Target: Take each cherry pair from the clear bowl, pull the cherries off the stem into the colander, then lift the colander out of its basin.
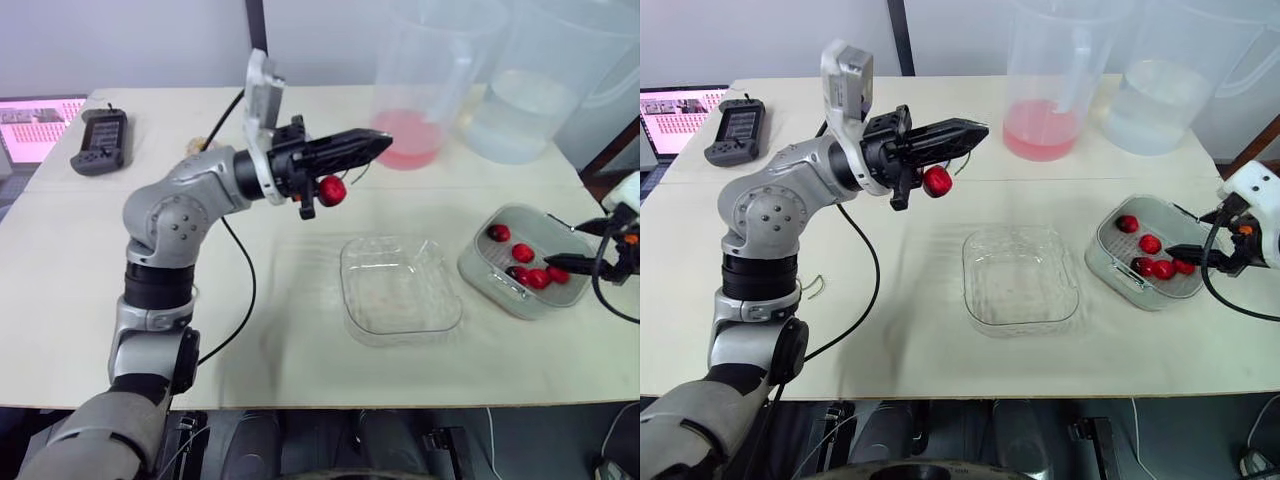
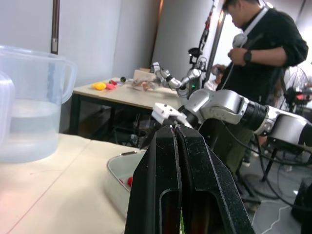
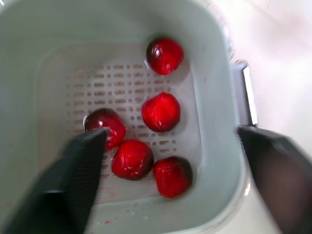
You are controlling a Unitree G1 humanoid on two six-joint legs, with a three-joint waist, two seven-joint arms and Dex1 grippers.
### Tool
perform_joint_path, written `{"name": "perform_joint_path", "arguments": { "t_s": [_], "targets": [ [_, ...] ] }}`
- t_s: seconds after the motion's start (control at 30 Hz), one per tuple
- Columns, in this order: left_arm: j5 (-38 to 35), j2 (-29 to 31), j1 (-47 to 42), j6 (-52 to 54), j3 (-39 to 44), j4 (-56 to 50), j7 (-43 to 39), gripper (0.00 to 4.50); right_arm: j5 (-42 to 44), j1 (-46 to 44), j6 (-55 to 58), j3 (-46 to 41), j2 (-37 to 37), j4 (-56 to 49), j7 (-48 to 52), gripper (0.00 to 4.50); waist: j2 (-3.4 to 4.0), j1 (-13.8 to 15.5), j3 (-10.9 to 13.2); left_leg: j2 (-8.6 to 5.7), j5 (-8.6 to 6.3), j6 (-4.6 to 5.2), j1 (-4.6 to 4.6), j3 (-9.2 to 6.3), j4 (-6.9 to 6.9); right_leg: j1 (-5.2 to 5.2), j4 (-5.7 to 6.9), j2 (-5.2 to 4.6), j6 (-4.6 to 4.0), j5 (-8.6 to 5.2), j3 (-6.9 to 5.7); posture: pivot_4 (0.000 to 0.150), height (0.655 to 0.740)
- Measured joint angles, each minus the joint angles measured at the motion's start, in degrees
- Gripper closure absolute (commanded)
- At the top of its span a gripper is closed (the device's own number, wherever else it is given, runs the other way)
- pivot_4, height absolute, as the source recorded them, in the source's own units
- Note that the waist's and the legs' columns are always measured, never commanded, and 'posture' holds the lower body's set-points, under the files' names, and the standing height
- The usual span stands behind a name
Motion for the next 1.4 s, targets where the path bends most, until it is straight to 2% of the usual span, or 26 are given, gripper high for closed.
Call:
{"name": "perform_joint_path", "arguments": {
  "t_s": [0.1,0.27,0.33,0.53,0.67,0.9,1.0,1.07,1.37,1.4],
  "targets": [
    [-0.4,-0.3,0.0,0.0,0.3,0.0,0.5,4.50,3.6,-2.5,5.3,-2.9,-1.5,-3.8,2.7,0.06,0.01,-0.3,0.0,0.01,0.00,0.00,0.03,0.00,-0.01,0.00,0.01,0.02,0.00,0.00,0.00,0.150,0.7400],
    [-1.2,-0.9,-0.1,0.1,0.3,0.1,0.6,4.50,16.5,-7.6,18.1,-8.9,0.9,-16.7,3.9,0.06,0.01,-0.2,0.0,0.02,0.00,0.00,0.04,-0.06,0.02,0.07,0.01,0.05,-0.01,0.00,-0.03,0.150,0.7400],
    [-1.2,-1.2,-0.2,0.1,0.3,0.3,0.6,4.50,22.6,-10.0,22.9,-10.2,5.0,-21.9,1.6,0.06,0.00,-0.2,0.0,0.01,0.00,0.00,0.03,-0.06,0.04,0.10,-0.01,0.04,-0.01,0.00,-0.02,0.150,0.7400],
    [-2.7,-2.9,-2.4,1.2,0.3,0.5,0.5,4.50,38.0,-16.9,30.8,-8.1,26.2,-33.9,-15.3,0.06,0.00,-0.1,0.0,0.01,0.00,0.01,-0.08,-0.16,0.23,0.11,0.03,0.07,-0.01,0.02,-0.06,0.150,0.7400],
    [-3.1,-3.0,-2.8,1.8,0.1,0.6,0.3,4.50,41.2,-17.7,31.1,-4.3,37.8,-36.1,-25.5,0.06,0.00,0.0,0.0,0.01,0.00,0.01,-0.12,-0.19,0.29,0.10,0.04,0.06,0.03,0.04,-0.07,0.150,0.7400],
    [-3.6,-2.6,-3.1,2.9,0.1,0.6,-0.1,4.50,44.0,-19.3,29.4,-2.0,46.7,-36.3,-34.4,0.06,0.01,0.0,0.0,0.01,-0.01,0.01,-0.13,-0.21,0.32,0.10,0.05,0.07,0.04,0.07,-0.08,0.150,0.7400],
    [-3.6,-2.5,-3.1,2.9,-0.1,0.5,-0.2,4.50,45.4,-19.3,29.1,-1.8,48.3,-36.5,-36.1,0.87,0.01,-0.1,0.0,0.01,-0.01,0.01,-0.12,-0.22,0.32,0.10,0.08,0.07,0.04,0.07,-0.08,0.150,0.7400],
    [-3.6,-2.5,-3.1,2.9,-0.3,0.5,-0.2,4.50,46.4,-19.0,29.0,-1.3,48.7,-36.8,-36.6,1.81,0.01,-0.1,0.0,0.01,-0.01,0.02,-0.12,-0.22,0.32,0.10,0.08,0.07,0.04,0.07,-0.08,0.150,0.7400],
    [-3.6,-2.4,-3.1,2.9,-0.4,0.5,-0.9,4.50,47.5,-18.0,28.3,-0.8,48.1,-37.0,-37.0,1.81,0.01,-0.2,0.0,0.01,-0.01,0.02,-0.12,-0.21,0.32,0.10,0.08,0.07,0.04,0.06,-0.08,0.150,0.7400],
    [-3.6,-2.4,-3.1,2.9,-0.6,0.5,-0.9,4.50,47.6,-18.0,28.1,-0.8,48.1,-37.0,-37.2,2.06,0.01,-0.2,0.0,0.01,-0.01,0.02,-0.12,-0.21,0.32,0.10,0.08,0.07,0.04,0.06,-0.08,0.150,0.7400]
  ]
}}
